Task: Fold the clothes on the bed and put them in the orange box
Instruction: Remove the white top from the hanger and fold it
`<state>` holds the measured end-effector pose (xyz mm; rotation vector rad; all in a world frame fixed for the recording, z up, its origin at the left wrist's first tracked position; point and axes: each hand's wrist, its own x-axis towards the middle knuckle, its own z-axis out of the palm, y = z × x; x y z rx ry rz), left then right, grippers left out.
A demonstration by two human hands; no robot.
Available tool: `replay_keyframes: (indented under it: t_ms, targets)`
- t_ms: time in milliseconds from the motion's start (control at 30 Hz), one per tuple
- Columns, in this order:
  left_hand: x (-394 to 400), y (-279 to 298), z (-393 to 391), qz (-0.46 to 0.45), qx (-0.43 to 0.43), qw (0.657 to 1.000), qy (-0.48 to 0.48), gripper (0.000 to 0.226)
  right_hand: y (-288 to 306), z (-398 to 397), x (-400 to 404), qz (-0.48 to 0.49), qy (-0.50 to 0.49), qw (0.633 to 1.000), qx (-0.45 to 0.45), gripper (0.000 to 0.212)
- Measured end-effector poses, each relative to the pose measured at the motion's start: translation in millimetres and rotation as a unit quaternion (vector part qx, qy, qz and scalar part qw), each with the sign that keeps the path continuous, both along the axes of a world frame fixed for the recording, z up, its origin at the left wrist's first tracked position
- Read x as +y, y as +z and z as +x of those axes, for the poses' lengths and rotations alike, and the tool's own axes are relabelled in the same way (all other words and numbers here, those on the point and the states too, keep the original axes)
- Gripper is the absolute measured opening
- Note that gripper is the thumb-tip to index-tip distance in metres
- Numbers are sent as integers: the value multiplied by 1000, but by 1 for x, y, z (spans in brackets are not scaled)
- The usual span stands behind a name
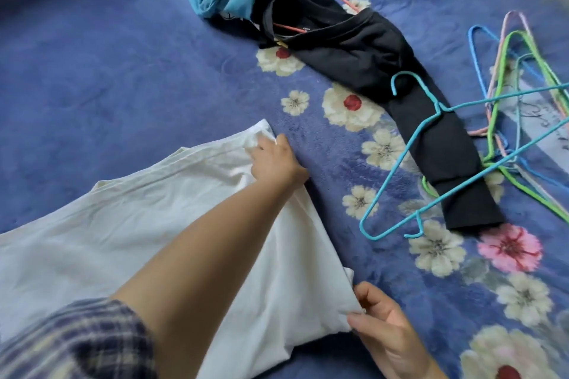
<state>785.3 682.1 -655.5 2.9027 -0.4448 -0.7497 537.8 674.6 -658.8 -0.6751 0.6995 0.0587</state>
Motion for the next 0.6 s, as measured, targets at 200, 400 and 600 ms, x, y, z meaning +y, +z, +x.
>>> replay_keyframes:
  t_ms: [200,400,600]
  targets:
    - [3,-16,5,-33,-46,997,52,45,-4,2,-8,5,38,999,-21,45]
    - [23,-8,10,-69,-44,995,62,58,0,13,-3,25,66,997,-34,19]
    - [48,35,21,-166,-12,974,152,51,14,13,8,40,95,993,-54,16]
